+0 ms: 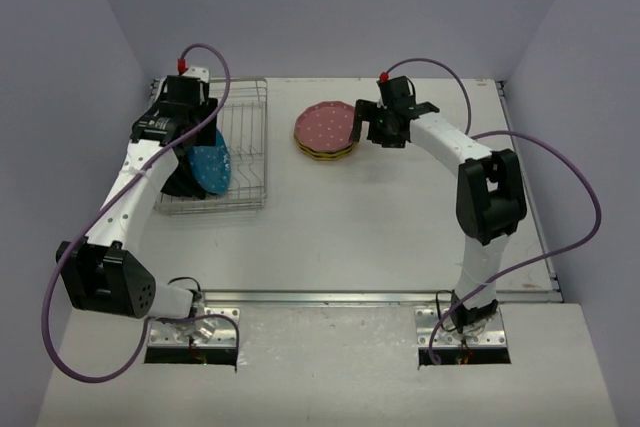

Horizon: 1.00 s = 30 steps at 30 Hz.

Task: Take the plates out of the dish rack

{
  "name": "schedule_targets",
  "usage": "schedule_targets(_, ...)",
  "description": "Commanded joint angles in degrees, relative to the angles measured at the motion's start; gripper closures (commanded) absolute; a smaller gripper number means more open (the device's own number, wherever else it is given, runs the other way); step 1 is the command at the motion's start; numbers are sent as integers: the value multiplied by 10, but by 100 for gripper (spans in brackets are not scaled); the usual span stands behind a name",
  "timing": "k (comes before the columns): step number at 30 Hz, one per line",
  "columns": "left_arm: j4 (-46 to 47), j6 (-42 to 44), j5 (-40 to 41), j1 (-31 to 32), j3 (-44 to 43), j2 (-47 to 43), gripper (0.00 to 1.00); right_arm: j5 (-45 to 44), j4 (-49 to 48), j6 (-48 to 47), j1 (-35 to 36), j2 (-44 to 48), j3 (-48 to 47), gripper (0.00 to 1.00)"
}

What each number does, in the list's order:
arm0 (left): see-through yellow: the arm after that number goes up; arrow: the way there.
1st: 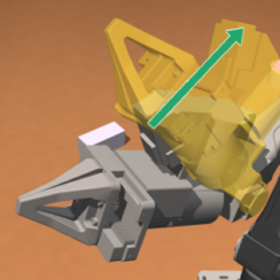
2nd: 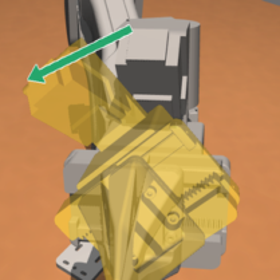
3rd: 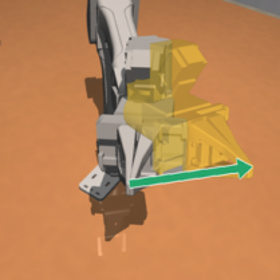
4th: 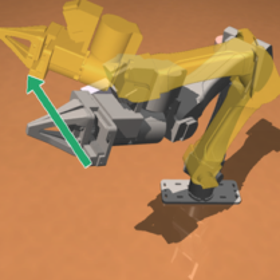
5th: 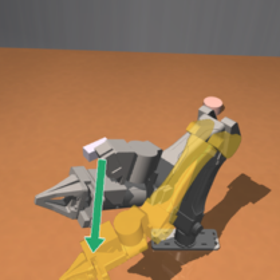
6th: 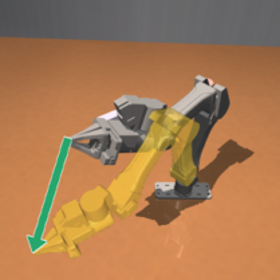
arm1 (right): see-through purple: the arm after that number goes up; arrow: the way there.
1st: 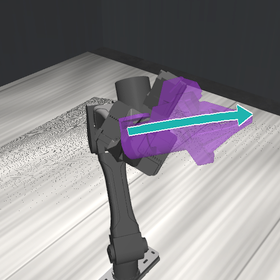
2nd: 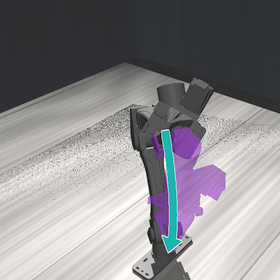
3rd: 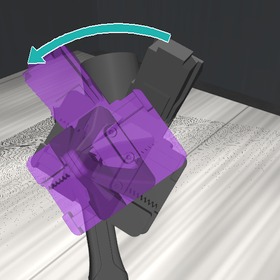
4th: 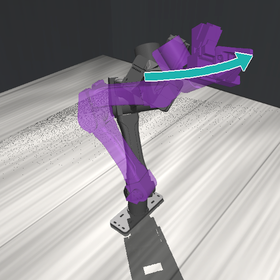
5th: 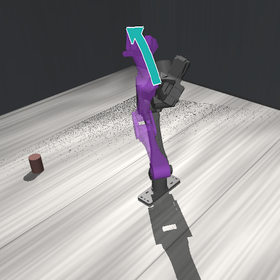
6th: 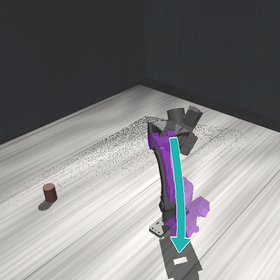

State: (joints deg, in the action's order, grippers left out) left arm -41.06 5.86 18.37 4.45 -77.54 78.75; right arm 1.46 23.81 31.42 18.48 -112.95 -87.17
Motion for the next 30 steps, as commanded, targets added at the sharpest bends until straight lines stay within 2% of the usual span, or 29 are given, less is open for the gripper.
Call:
schedule_targets(1, 14, 22, 72, 62, 4, -4, 42, 7, -44, -17, 1, 57, 31, 1)
schedule_targets(15, -10, -10, 101, 76, -20, 76, 41, 21, -58, -20, 1, 114, 88, 1)
schedule_targets(21, -12, -18, 105, 59, -24, 110, 41, 23, -61, -23, 1, 127, 100, 1)
schedule_targets(30, -11, -8, 84, 53, -33, 100, 41, 29, -63, -24, 0, 126, 105, 1)
